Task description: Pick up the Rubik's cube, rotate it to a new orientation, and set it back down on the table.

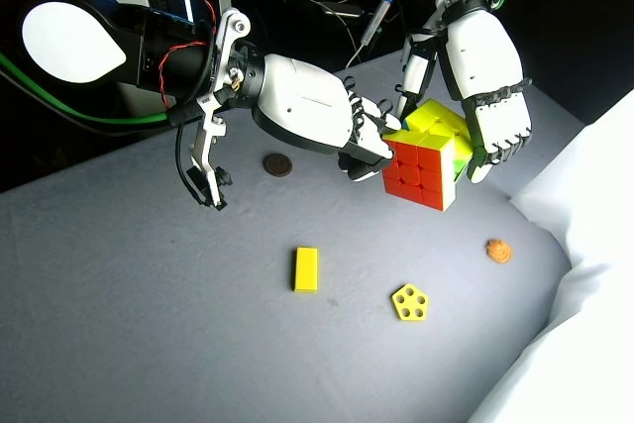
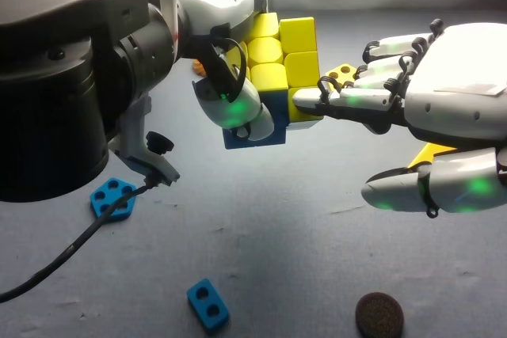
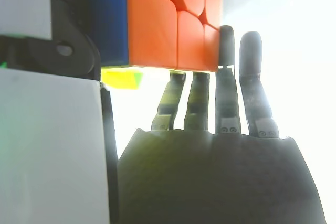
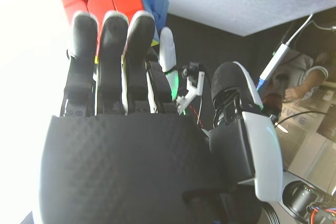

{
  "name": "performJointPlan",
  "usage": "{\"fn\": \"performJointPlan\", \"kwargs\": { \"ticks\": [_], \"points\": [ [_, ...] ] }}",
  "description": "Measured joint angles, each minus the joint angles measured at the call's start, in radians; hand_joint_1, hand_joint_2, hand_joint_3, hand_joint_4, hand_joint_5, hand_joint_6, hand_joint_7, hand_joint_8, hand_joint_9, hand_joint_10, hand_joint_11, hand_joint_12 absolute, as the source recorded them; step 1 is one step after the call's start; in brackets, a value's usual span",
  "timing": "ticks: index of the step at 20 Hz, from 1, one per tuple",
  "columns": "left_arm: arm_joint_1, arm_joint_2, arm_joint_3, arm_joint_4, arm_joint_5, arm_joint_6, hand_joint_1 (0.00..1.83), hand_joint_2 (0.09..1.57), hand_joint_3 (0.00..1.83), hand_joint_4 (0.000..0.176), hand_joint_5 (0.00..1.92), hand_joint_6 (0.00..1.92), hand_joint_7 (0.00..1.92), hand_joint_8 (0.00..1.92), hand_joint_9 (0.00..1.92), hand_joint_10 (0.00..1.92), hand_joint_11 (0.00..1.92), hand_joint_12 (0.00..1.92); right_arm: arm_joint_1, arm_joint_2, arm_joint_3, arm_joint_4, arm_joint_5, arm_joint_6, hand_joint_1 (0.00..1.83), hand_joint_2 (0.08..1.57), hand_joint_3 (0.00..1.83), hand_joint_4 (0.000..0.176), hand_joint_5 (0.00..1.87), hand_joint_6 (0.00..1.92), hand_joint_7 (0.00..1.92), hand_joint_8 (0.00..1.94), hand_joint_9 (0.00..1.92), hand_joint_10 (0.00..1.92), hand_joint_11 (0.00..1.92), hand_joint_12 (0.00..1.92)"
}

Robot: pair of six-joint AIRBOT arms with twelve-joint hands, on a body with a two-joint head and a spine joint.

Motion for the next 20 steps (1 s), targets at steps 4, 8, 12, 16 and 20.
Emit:
{"fn": "performJointPlan", "kwargs": {
  "ticks": [4, 8, 12, 16, 20],
  "points": [
    [0.000, 0.000, 0.005, 0.001, -0.002, 0.000, 1.18, 1.14, 0.00, 0.000, 0.17, 1.41, 0.22, 1.46, 0.17, 1.47, 0.00, 1.60, 0.000, -0.012, 0.006, 0.042, -0.005, -0.042, 0.00, 1.33, 0.00, 0.000, 0.05, 0.01, 0.27, 1.67, 0.26, 1.92, 0.12, 1.92],
    [0.000, 0.000, 0.005, 0.001, -0.005, 0.001, 1.15, 1.17, 0.01, 0.000, 0.17, 1.42, 0.22, 1.49, 0.17, 1.49, 0.00, 1.63, 0.000, -0.019, 0.006, 0.079, -0.005, -0.082, 0.00, 1.33, 0.00, 0.000, 0.07, 0.01, 0.29, 1.64, 0.29, 1.92, 0.14, 1.92],
    [0.000, 0.000, 0.005, 0.001, -0.011, 0.002, 1.15, 1.14, 0.00, 0.000, 0.15, 1.45, 0.20, 1.51, 0.16, 1.50, 0.00, 1.63, 0.000, -0.032, 0.006, 0.129, -0.006, -0.142, 0.00, 1.34, 0.00, 0.000, 0.06, 0.00, 0.27, 1.67, 0.27, 1.92, 0.12, 1.92],
    [-0.002, 0.000, 0.005, 0.001, -0.013, 0.000, 1.13, 1.18, 0.01, 0.000, 0.13, 1.48, 0.19, 1.50, 0.16, 1.47, 0.00, 1.60, -0.011, -0.047, 0.010, 0.154, -0.022, -0.173, 0.00, 1.33, 0.00, 0.000, 0.08, 0.01, 0.30, 1.63, 0.30, 1.92, 0.16, 1.92],
    [-0.002, 0.000, 0.005, 0.001, -0.009, 0.000, 1.16, 1.15, 0.00, 0.000, 0.18, 1.39, 0.21, 1.47, 0.17, 1.47, 0.00, 1.59, -0.018, -0.049, 0.014, 0.173, -0.018, -0.196, 0.00, 1.32, 0.00, 0.000, 0.11, 0.01, 0.32, 1.59, 0.30, 1.92, 0.14, 1.92]
  ]
}}
